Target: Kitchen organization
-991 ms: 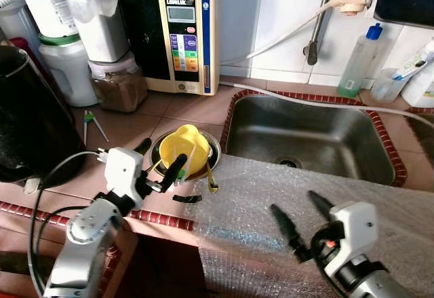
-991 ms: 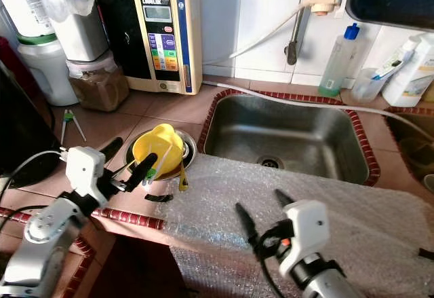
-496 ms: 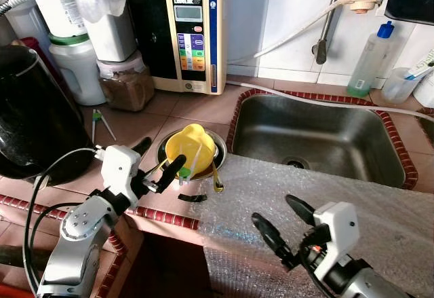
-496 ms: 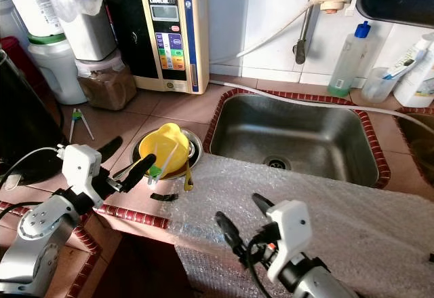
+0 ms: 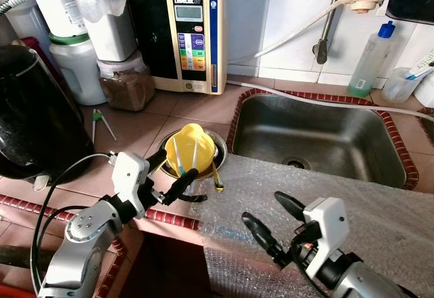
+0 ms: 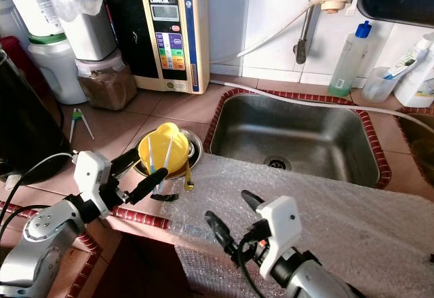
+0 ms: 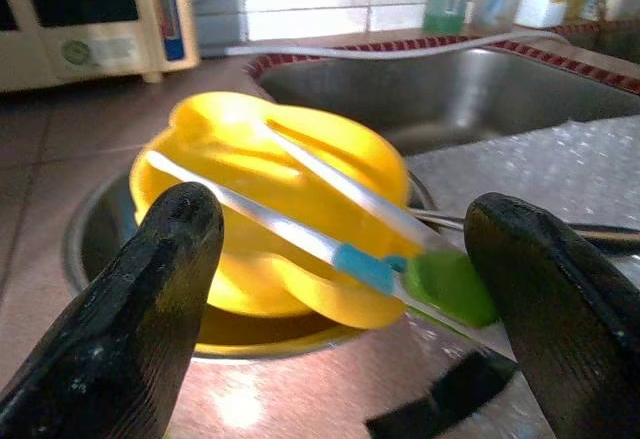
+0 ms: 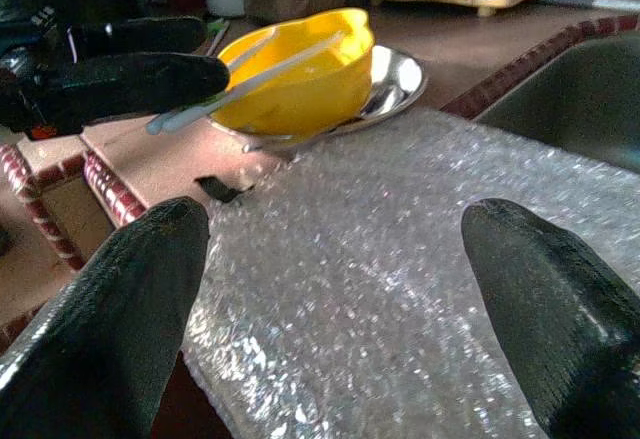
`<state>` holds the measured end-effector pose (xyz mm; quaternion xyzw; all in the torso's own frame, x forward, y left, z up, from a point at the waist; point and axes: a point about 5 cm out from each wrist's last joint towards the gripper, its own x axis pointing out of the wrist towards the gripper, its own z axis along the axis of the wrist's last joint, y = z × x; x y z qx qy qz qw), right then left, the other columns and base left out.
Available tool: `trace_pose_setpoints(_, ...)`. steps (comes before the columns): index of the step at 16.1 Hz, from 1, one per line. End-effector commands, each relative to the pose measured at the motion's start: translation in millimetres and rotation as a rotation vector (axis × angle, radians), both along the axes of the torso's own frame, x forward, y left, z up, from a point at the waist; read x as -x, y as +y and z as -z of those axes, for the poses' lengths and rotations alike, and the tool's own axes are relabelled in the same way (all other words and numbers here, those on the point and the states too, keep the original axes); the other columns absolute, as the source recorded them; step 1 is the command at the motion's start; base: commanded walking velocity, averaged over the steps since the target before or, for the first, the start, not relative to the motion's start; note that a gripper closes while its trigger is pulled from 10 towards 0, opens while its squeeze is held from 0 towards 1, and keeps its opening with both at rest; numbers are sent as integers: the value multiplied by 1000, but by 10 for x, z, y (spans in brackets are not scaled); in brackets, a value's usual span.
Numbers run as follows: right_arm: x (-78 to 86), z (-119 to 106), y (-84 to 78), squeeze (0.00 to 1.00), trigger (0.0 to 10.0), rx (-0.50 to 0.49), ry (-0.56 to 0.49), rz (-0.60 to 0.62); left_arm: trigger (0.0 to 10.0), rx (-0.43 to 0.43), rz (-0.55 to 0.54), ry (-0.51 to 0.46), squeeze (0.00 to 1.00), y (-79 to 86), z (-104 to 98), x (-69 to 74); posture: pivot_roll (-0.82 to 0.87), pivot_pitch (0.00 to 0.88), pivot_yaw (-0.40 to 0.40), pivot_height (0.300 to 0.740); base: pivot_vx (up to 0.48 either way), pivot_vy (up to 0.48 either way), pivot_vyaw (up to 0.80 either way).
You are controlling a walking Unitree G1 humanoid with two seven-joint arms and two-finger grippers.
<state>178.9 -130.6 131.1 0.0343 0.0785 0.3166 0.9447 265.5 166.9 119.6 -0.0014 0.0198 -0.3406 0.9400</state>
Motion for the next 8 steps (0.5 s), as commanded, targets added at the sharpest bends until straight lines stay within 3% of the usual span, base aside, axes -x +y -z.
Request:
trace_pose_setpoints(1, 5, 29, 1, 0, 10000, 24, 6, -5, 10000, -1, 23, -4, 0, -21, -32, 22, -29, 25, 55, 740, 0, 0, 0)
trace_pose_setpoints(8, -30, 18, -4, 0, 10000, 43, -15, 28, 10000, 26, -14, -10, 0, -84, -119, -82, -35, 25, 58, 740, 0, 0, 0)
